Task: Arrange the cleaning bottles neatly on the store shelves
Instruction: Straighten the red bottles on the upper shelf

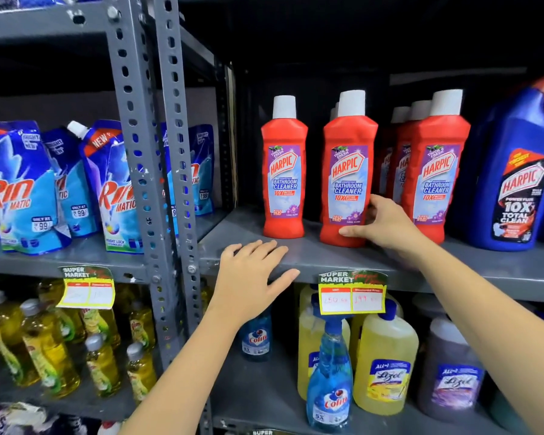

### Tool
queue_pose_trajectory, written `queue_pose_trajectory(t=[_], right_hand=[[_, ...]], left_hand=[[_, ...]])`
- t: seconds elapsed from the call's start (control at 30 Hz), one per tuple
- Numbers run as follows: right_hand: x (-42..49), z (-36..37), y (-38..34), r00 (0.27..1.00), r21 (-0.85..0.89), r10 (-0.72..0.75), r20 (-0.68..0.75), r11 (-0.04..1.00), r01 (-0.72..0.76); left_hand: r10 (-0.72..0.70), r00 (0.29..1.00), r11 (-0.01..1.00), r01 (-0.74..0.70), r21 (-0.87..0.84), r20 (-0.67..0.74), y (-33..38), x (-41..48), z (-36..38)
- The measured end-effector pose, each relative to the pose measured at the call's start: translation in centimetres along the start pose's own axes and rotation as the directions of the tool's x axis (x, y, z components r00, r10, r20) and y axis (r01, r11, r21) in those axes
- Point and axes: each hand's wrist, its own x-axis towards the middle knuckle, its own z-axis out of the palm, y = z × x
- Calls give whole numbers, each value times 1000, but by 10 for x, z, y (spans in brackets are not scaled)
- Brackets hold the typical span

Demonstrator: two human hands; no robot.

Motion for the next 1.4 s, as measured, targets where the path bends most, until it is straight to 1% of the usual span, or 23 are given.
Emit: queue_pose_trajectory(t=[0.1,0.23,0.37,0.6,0.8,1.1,1.2,1.23,1.27,1.3,1.33,1.37,1.4], right_hand=[[9,3,2,1000,8,30,-4,1000,-30],[15,5,7,997,117,80,18,990,-81],[16,4,7,995,168,85,53,981,-93],[20,-1,5,984,201,91,154,972,-121],[23,2,12,986,188,83,143,976,-109],[25,2,18,986,115,60,156,990,-78],[20,0,14,982,89,55,182,993,-72],[16,0,11,985,81,54,162,994,-68],[12,-2,6,994,64,44,104,997,-51],[6,-4,2,1000,42,4,-4,999,-4],[-1,-8,-3,984,22,-81,-156,996,85],[-12,-13,-8,925,0,-194,-328,979,205],[-26,-18,-11,819,-21,-304,-486,941,336]], left_hand=[[4,1000,1000,-4,3,-3,-1,-1,0],[1,1000,1000,-1,-4,-2,0,-1,-1],[3,1000,1000,-3,-5,5,1,-1,-2],[-3,999,1000,3,-8,34,2,-1,-6],[1,999,1000,-1,-10,33,2,0,-6],[8,1000,1000,-8,6,29,0,0,-4],[17,1000,999,-16,-41,17,2,2,-7],[15,1000,998,-13,-59,20,3,3,-8],[11,1000,998,-9,-66,25,3,2,-9],[4,1000,998,-3,-66,17,4,-3,-8],[-3,1000,998,2,-68,-14,4,-8,-8],[-12,998,997,7,-82,-59,4,-16,-6],[-20,993,995,9,-98,-117,3,-26,-4]])
